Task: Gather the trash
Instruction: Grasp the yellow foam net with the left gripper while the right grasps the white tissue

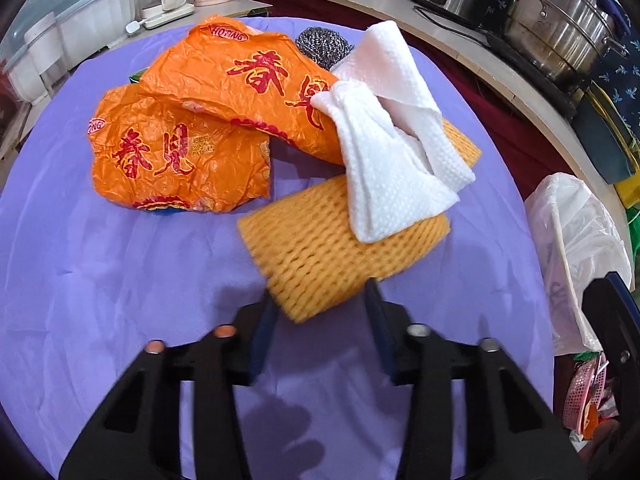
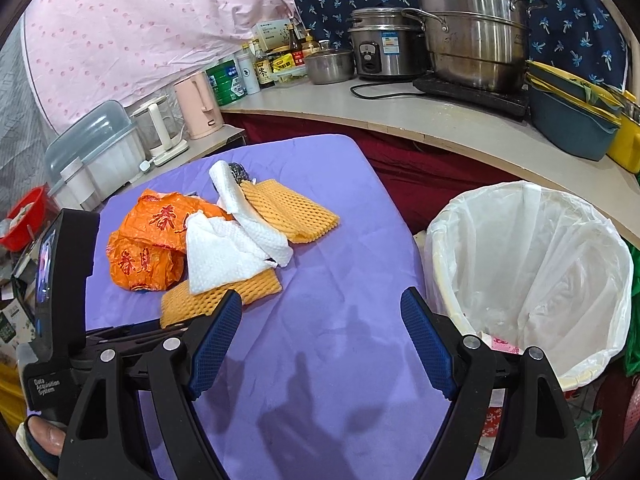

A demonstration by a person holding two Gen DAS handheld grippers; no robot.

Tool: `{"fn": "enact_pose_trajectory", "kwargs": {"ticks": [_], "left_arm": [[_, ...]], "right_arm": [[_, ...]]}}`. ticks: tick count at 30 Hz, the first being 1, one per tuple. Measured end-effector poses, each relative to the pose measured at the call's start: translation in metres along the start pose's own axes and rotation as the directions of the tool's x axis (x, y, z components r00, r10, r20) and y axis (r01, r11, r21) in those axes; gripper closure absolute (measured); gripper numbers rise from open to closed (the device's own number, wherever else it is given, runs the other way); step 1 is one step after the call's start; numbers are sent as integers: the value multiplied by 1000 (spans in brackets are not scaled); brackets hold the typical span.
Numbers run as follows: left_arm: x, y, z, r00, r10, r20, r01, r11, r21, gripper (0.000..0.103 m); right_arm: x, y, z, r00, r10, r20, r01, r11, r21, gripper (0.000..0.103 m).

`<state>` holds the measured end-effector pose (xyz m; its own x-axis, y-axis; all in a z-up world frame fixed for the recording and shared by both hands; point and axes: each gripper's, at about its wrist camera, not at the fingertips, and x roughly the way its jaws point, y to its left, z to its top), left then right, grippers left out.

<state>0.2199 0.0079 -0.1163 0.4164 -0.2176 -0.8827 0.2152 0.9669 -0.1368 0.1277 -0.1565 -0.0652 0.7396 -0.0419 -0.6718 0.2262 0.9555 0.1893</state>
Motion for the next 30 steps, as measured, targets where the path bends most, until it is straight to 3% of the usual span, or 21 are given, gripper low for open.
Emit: {"fn": "enact_pose_trajectory", "kwargs": {"ticks": [2,5,17,24,30], "left_arm": [[-1,3,-1,1000,2,-8,-2,1000,0,89],[-8,6,-4,1000,0,-5,0,1000,14,95],[-38,35,-25,1000,7,-5,-7,1000,2,97],[-41,59,-35,999,37,-22,-38,999,-37,97],[-41,71,-35,999,38,-21,-39,998,-58,97]], "right_arm": [[3,4,0,1000,7,-2,-7,1000,-4,25],[7,12,-1,1000,24,-8,-24,1000,-14,25],[36,59,1,991,121,-55,-125,989,-77,26],[72,96,3,987,128,-92,-140,981,-134,27],[106,109,4,982,119,-148,-141,979,-147,50]]}}
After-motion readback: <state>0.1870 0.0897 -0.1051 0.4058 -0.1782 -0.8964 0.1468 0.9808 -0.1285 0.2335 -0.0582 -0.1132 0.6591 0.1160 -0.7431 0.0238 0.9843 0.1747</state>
